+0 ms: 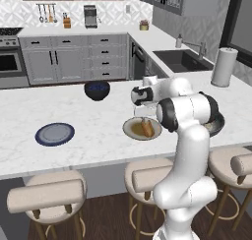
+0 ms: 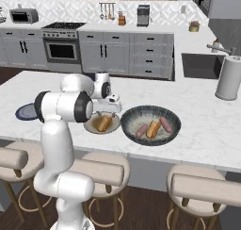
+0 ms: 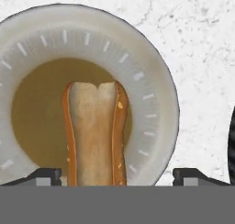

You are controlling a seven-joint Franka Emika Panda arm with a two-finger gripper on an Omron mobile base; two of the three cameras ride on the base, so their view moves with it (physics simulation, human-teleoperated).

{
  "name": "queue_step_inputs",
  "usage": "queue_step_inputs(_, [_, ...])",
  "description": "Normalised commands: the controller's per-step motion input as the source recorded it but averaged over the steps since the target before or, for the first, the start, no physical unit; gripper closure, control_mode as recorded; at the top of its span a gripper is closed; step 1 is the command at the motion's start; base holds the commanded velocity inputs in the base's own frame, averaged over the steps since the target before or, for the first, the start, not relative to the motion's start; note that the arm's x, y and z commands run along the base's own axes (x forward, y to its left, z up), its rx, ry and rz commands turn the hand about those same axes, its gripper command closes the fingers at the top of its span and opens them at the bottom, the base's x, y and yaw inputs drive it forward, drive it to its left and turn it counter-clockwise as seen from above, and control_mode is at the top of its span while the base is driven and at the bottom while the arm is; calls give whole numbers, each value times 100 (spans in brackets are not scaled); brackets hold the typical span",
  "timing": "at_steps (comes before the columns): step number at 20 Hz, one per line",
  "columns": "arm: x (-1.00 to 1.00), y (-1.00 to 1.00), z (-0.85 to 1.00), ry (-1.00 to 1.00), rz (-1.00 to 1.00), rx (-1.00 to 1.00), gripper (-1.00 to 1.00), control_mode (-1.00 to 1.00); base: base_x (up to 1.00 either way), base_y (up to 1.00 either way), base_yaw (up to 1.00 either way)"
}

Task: Place one bun and one sausage from the bowl on each plate.

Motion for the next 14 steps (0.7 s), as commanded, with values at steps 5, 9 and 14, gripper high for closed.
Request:
queue_step_inputs(5, [-94, -78, 77, -30, -5, 1, -100, -100, 0, 0, 0])
queue_step_inputs(9, [-100, -100, 61, -3, -22, 12, -100, -100, 0, 0, 0])
queue_step_inputs(14, [-39, -100, 44, 7, -30, 15, -100, -100, 0, 0, 0])
